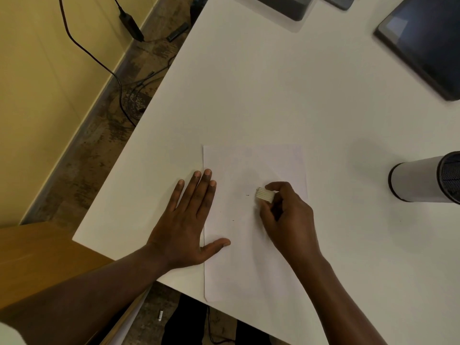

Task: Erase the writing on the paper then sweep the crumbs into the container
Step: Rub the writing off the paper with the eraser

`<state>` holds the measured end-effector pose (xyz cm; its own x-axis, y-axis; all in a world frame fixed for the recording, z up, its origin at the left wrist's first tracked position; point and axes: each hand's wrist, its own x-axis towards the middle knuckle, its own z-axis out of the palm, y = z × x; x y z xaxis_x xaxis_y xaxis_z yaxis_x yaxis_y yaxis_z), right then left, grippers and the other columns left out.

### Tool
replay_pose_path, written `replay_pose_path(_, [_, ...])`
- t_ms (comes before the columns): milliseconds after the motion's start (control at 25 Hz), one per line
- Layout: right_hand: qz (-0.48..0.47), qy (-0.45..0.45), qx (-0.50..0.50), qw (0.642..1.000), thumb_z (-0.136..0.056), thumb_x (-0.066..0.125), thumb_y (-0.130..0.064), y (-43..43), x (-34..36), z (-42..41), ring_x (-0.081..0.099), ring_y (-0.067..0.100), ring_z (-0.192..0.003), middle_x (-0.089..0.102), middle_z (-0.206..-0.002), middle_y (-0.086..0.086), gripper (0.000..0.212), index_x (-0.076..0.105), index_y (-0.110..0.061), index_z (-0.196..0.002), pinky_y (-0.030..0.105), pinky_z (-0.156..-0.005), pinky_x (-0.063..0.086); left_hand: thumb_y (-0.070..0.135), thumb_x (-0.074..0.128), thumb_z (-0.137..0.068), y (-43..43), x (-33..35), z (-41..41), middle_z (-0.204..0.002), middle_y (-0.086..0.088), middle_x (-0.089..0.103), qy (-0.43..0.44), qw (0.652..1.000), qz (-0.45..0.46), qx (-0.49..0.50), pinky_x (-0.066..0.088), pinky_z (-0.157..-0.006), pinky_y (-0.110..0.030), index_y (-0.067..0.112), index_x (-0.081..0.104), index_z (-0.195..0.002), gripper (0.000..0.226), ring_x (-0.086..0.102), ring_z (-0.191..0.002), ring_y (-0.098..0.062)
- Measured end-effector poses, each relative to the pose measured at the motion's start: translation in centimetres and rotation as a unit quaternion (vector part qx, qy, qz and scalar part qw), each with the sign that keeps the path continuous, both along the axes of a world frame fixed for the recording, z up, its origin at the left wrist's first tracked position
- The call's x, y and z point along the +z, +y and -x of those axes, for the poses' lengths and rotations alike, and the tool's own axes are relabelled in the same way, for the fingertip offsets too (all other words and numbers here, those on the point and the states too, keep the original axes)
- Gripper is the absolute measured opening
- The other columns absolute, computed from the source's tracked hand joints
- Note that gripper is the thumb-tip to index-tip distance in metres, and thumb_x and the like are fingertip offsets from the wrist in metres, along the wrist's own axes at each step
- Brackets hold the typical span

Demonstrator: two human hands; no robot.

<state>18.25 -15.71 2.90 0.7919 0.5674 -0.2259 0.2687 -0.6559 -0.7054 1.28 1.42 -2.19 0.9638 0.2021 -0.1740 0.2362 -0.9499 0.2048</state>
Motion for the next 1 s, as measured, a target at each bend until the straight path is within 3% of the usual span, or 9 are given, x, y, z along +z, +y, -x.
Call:
replay_pose_path(160, [0.005, -0.005, 0.084, 0.996, -0.089, 0.072, -0.023, 0.7, -0.1, 1.9, 0.055, 0.003, -0.060, 0.057, -0.072, -0.011, 0.019, 0.059, -0.020, -0.104, 0.013, -0.057, 0.040, 0.086, 0.035, -0.091, 0.1, 0.0, 0.0, -0.177, -0.020, 0.000, -0.001, 1.000, -0.004, -0.002, 0.018, -0.130, -0.060, 0.001, 0.007, -0.167, 0.117, 0.004, -0.165, -0.038])
replay_pose_path(320, [0.000, -0.013, -0.075, 0.997, -0.086, 0.075, -0.023, 0.6, -0.6, -1.0, 0.057, 0.006, -0.060, 0.057, -0.064, -0.010, 0.022, 0.054, -0.023, -0.093, 0.008, -0.054, 0.037, 0.085, 0.039, -0.091, 0.0, 0.0, 0.0, -0.177, -0.021, 0.001, -0.003, 1.000, -0.003, -0.001, 0.017, -0.131, -0.060, -0.001, 0.008, -0.166, 0.118, 0.003, -0.165, -0.038])
replay_pose_path(440, [0.002, -0.011, 0.043, 0.999, -0.089, 0.073, -0.027, 1.3, -0.5, 2.4, 0.055, 0.006, -0.058, 0.057, -0.067, -0.011, 0.021, 0.056, -0.021, -0.099, 0.010, -0.056, 0.038, 0.085, 0.038, -0.091, 0.1, 0.1, 0.0, -0.177, -0.021, 0.001, -0.003, 1.000, -0.005, -0.002, 0.016, -0.131, -0.060, -0.001, 0.009, -0.166, 0.118, 0.003, -0.165, -0.038])
replay_pose_path(520, [0.008, -0.024, 0.079, 0.997, -0.090, 0.070, -0.030, 1.4, -0.8, 3.4, 0.055, 0.008, -0.058, 0.058, -0.070, -0.010, 0.021, 0.055, -0.019, -0.101, 0.019, -0.054, 0.043, 0.086, 0.036, -0.091, 0.1, 0.1, 0.0, -0.177, -0.021, 0.001, -0.003, 1.000, -0.006, -0.002, 0.016, -0.130, -0.059, 0.000, 0.009, -0.166, 0.117, 0.003, -0.165, -0.038])
replay_pose_path(680, [0.033, -0.024, -0.072, 0.997, -0.090, 0.070, -0.031, 1.1, -1.2, 0.1, 0.056, 0.007, -0.057, 0.057, -0.065, -0.007, 0.023, 0.050, -0.022, -0.096, 0.023, -0.052, 0.038, 0.086, 0.036, -0.091, 0.0, 0.1, -0.1, -0.177, -0.021, 0.000, -0.003, 1.000, -0.006, -0.002, 0.017, -0.131, -0.060, -0.001, 0.008, -0.166, 0.118, 0.002, -0.165, -0.038])
replay_pose_path(880, [0.017, -0.039, 0.110, 0.993, -0.092, 0.068, -0.036, 0.9, -0.3, 6.8, 0.052, 0.006, -0.055, 0.059, -0.070, -0.011, 0.022, 0.055, -0.021, -0.100, 0.017, -0.051, 0.041, 0.083, 0.035, -0.091, 0.1, 0.1, 0.0, -0.177, -0.021, 0.001, -0.005, 1.000, 0.003, -0.007, 0.020, -0.129, -0.062, -0.002, 0.009, -0.166, 0.116, 0.002, -0.165, -0.038])
replay_pose_path(1000, [0.050, -0.044, -0.004, 0.998, -0.088, 0.073, -0.031, -0.6, -0.9, 3.8, 0.054, 0.009, -0.054, 0.057, -0.066, -0.009, 0.024, 0.053, -0.021, -0.097, 0.020, -0.050, 0.039, 0.087, 0.038, -0.089, 0.1, 0.1, -0.1, -0.177, -0.021, 0.000, -0.002, 1.000, 0.003, -0.002, 0.019, -0.130, -0.062, -0.002, 0.009, -0.166, 0.121, 0.001, -0.165, -0.037])
